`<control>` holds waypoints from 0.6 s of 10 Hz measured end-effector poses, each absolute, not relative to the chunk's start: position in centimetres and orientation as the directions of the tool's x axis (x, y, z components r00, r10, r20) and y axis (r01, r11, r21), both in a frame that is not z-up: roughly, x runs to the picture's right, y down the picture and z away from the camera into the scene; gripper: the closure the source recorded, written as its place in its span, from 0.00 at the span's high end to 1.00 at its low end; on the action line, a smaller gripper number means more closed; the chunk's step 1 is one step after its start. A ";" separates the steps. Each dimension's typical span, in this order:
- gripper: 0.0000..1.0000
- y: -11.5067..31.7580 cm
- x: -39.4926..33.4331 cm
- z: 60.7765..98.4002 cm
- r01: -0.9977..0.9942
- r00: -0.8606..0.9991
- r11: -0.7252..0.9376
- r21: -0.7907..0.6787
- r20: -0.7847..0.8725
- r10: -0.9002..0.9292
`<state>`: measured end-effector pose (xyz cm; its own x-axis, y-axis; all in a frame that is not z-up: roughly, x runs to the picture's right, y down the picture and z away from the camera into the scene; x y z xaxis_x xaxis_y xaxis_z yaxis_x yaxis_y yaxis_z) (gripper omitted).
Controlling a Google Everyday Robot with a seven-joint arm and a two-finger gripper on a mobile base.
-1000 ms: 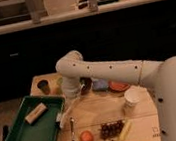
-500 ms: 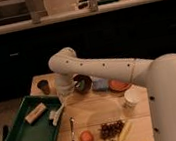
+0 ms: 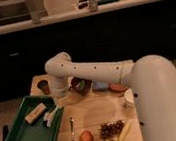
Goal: Wipe tray with brush
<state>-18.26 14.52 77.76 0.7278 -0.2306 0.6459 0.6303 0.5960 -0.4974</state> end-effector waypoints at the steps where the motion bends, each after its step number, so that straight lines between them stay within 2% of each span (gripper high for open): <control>1: 0.00 15.4 -19.0 78.5 0.632 0.727 0.588 -0.505 0.650 -0.223; 6: 0.00 16.6 -19.5 80.0 0.624 0.738 0.563 -0.542 0.645 -0.198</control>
<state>-19.53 16.55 79.99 0.7383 -0.1984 0.6447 0.6242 0.5631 -0.5416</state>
